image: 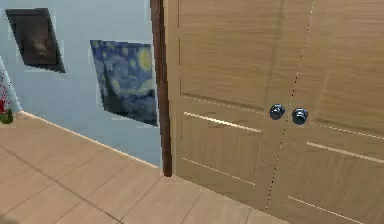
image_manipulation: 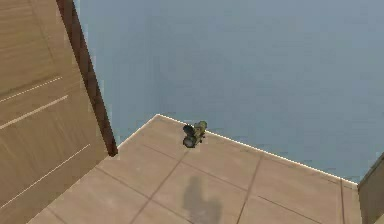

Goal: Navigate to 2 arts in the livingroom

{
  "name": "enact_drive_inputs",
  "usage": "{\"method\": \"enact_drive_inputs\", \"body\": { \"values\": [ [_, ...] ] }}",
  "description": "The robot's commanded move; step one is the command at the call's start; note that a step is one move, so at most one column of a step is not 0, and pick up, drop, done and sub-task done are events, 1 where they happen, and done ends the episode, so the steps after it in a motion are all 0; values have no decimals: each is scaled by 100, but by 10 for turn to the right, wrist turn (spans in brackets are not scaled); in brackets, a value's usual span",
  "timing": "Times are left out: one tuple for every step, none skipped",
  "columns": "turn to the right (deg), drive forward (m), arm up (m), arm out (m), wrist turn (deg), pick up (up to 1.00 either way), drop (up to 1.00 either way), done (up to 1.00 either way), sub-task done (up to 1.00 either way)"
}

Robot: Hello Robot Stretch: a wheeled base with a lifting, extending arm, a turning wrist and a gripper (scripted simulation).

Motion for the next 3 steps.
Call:
{"method": "enact_drive_inputs", "body": {
  "values": [
    [-150, 0, 0, 0, 0, 0, 0, 0, 0],
    [0, 45, 0, 0, 0, 0, 0, 0, 0],
    [-60, 0, 0, 0, 0, 0, 0, 0, 0]
  ]
}}
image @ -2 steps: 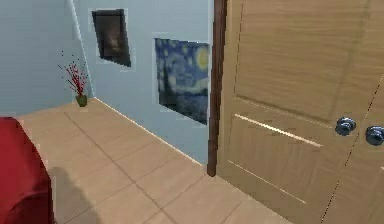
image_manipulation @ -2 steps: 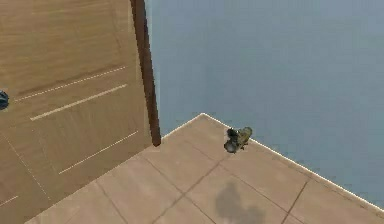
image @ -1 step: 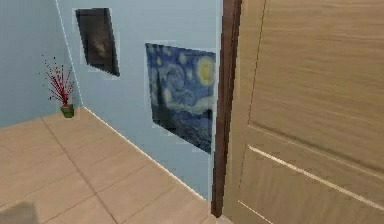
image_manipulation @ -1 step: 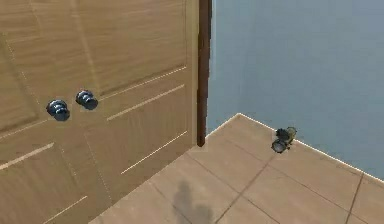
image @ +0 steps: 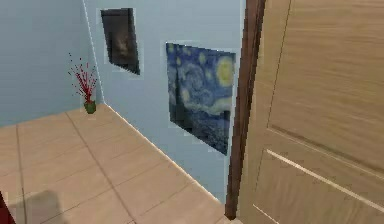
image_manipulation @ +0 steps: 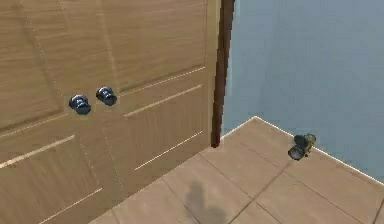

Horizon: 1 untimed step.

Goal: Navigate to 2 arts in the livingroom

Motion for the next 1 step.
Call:
{"method": "enact_drive_inputs", "body": {
  "values": [
    [0, 30, 0, 0, 0, 0, 0, 0, 0]
  ]
}}
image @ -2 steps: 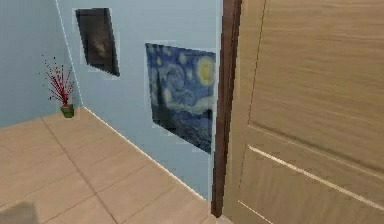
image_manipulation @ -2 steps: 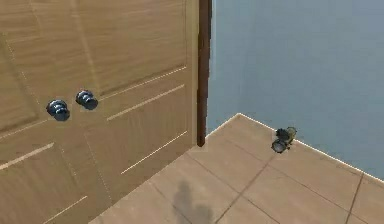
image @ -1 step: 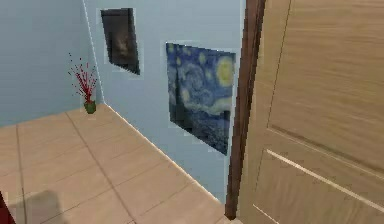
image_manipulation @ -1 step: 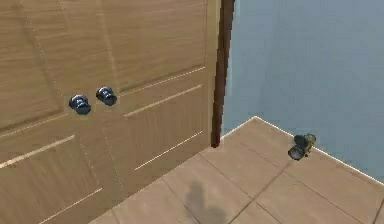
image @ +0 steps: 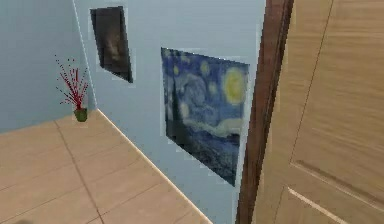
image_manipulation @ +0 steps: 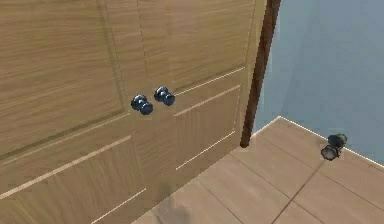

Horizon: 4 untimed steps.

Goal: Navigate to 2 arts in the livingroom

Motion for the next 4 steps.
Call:
{"method": "enact_drive_inputs", "body": {
  "values": [
    [0, 0, 0, 0, 0, 0, 0, 0, 100],
    [-300, 0, 0, 0, 0, 0, 0, 0, 0],
    [0, 20, 0, 0, 0, 0, 0, 0, 0],
    [-30, 0, 0, 0, 0, 0, 0, 0, 0]
  ]
}}
